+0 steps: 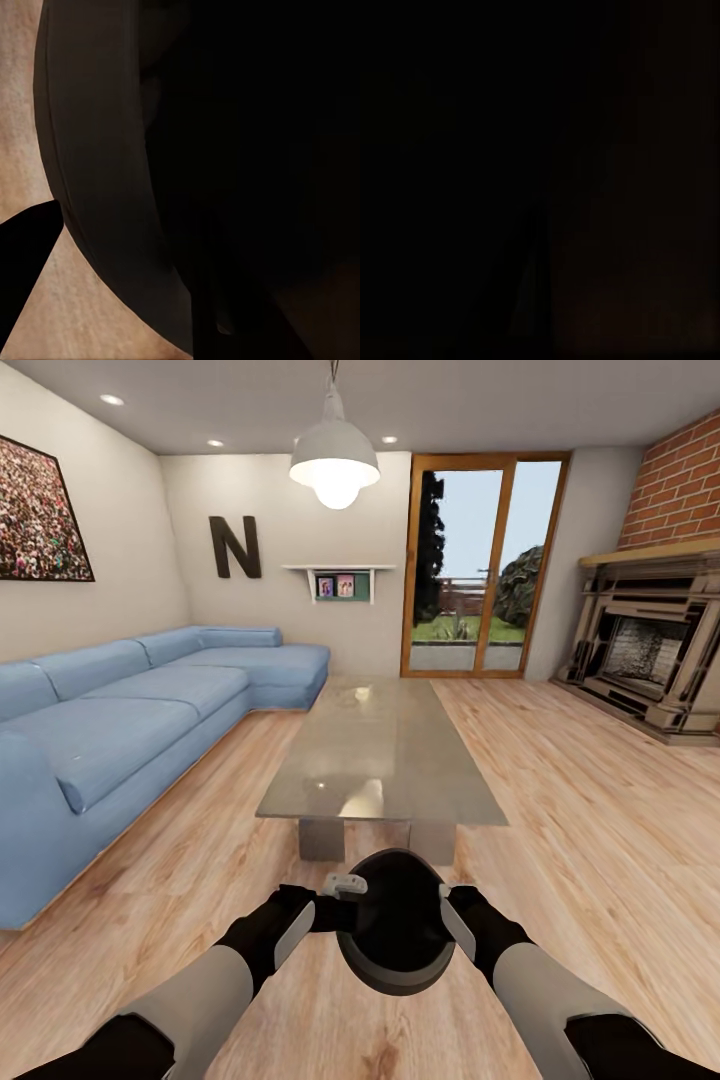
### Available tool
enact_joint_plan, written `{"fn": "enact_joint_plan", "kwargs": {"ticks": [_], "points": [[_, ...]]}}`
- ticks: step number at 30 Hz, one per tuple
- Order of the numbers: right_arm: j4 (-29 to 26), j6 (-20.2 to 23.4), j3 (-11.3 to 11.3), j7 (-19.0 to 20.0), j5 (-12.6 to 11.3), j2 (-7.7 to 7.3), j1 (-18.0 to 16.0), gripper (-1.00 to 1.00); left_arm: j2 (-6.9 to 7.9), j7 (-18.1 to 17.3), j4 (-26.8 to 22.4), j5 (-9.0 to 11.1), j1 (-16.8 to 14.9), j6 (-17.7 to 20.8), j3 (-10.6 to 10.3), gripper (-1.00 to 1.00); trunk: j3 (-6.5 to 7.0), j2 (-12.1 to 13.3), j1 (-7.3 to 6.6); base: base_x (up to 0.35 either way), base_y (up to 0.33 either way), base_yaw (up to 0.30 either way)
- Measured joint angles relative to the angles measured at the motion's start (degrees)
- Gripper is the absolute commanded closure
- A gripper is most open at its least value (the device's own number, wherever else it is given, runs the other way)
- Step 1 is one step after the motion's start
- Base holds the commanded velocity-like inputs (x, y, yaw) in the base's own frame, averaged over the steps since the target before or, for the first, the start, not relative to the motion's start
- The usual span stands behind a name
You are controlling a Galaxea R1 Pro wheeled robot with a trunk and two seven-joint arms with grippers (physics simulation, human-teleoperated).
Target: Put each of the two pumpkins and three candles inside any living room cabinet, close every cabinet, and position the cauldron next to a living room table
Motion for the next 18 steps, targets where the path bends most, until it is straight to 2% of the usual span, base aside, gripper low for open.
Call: {"fn": "enact_joint_plan", "kwargs": {"ticks": [12, 18], "points": [[0.0, 0.0, 0.0, 0.0, 0.0, 0.0, 0.0, 1.0, 0.0, 0.0, 0.0, 0.0, 0.0, -0.1, 0.0, 1.0, 0.0, 0.0, 0.0, 0.001, 0.0, 0.0], [0.0, 0.0, 0.0, -0.1, -0.1, 0.0, 0.0, 1.0, 0.01, 0.0, 0.0, 0.0, 0.0, 0.0, 0.0, 1.0, -0.43, 0.0, 0.0, 0.0, 0.0, 0.0]]}}
